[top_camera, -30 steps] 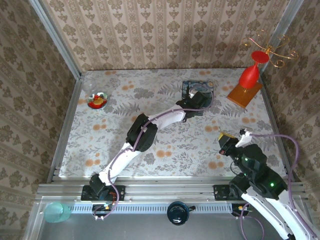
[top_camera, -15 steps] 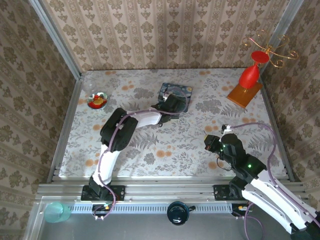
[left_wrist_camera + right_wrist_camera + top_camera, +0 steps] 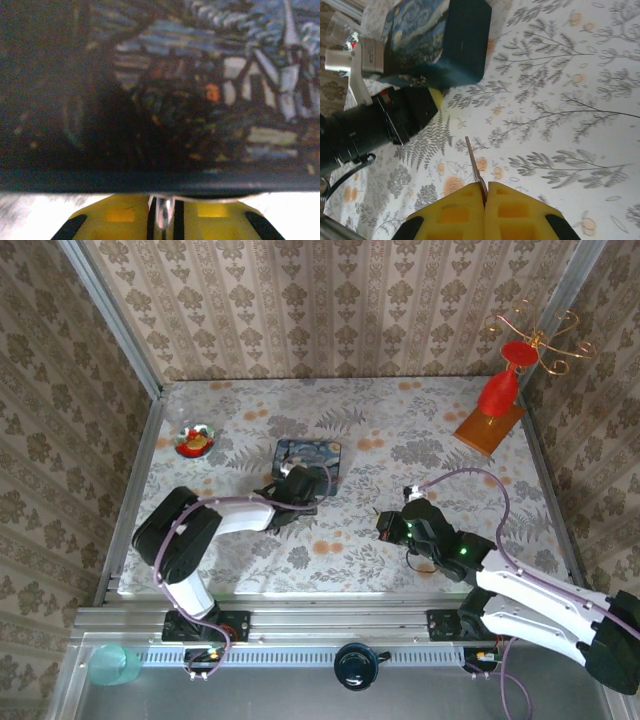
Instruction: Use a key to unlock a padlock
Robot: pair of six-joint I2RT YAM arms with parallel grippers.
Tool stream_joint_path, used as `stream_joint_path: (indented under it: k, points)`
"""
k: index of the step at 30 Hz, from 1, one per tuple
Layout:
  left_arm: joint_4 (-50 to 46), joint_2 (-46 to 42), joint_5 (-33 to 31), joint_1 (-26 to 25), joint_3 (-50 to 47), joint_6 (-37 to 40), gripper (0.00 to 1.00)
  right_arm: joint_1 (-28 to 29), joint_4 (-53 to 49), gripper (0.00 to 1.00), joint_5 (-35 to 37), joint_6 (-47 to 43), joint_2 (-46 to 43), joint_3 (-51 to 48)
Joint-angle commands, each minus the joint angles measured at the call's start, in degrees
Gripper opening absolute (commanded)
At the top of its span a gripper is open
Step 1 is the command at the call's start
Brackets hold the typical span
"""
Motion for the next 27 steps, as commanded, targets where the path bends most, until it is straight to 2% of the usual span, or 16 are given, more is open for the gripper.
stream_joint_path:
  k: [1, 8, 13, 16, 21, 27]
  points:
    - [-1.0, -4.6, -1.34, -1.55, -3.39, -3.31, 0.09, 0.79, 1.96, 0.0, 1.76, -0.16, 1.55, 2.62]
    - [0.53, -7.01, 0.82, -9.17, -3.82, -6.68, 0.11, -0.6, -9.12, 0.0, 7.88, -8.3, -2.06, 8.03]
    - [6.22, -6.34, 1.75, -12.64, -4.48, -9.31, 0.12, -2.71, -8.53, 0.0, 1.88, -2.14, -1.75, 7.56]
    - [6.38, -6.05, 1.75, -13.0, -4.32, -9.5, 0.15, -2.67, -5.45, 0.0, -1.22, -0.4, 0.08, 6.63]
    - [8.34, -7.65, -0.49, -12.56, -7.57, -10.23, 0.26, -2.61, -4.72, 0.0, -2.17, 0.23, 1.06, 5.49]
    - [14.35, -8.68, 1.62, -11.29, -11.46, -8.81, 0.38, -2.61, -4.61, 0.0, -3.48, 1.37, 0.08, 3.97]
